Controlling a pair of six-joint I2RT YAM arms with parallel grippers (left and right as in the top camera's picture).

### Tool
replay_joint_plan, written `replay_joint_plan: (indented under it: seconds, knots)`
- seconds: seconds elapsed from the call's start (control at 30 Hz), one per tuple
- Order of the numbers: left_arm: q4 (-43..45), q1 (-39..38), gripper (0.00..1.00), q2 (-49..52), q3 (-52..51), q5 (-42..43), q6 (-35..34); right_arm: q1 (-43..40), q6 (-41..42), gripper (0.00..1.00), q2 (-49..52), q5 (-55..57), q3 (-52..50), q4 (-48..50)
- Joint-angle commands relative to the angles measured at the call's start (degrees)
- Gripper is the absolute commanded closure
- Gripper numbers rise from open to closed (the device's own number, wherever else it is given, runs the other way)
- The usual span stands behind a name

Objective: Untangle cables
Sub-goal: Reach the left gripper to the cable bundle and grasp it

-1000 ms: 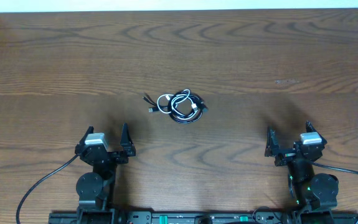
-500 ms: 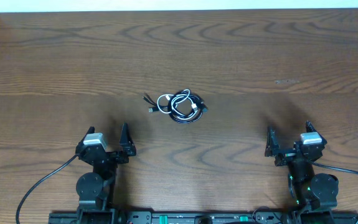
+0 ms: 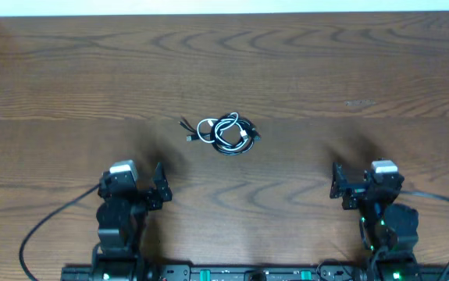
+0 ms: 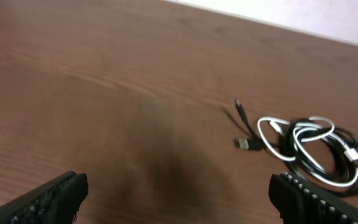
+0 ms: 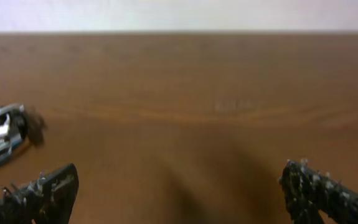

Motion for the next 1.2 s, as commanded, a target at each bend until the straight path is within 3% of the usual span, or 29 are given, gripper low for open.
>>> replay_joint_plan:
  seconds: [0.0, 0.33, 0.5, 0.63, 0.83, 1.03, 1.17]
  knots:
    - [-0.96, -0.33, 0.02, 6.82, 5.73, -0.09, -0.11, 0.39, 1.07, 0.01, 5.57, 0.79, 4.55, -0.22]
    - [-9.31, -0.33, 0.02, 27.02, 21.66, 1.38, 0.13, 0.39, 1.05, 0.01, 25.05, -0.28, 18.08, -6.78]
    - [-21.97, -0.33, 0.02, 39.56, 33.4, 5.73, 0.13, 0.35, 0.98, 0.01, 38.95, -2.38, 30.64, -19.39]
    - [-30.56, -0.33, 0.02, 42.97, 37.94, 6.14, 0.11, 0.35, -1.36, 0.01, 47.74, -2.36, 40.72, -28.87]
    - [-30.12, -0.33, 0.02, 43.01, 37.92, 9.86, -0.33, 0.39, -1.05, 0.01, 50.69, -7.96, 45.44, -30.18]
    - [-19.58, -0.33, 0.02, 43.17, 38.18, 13.73, -0.33, 0.39, -1.09, 0.01, 50.66, -9.01, 45.44, -29.16]
    - [-20.39, -0.35, 0.02, 48.22, 45.7, 12.11, 0.17, 0.39, -1.07, 0.01, 50.69, -8.79, 45.44, -29.09]
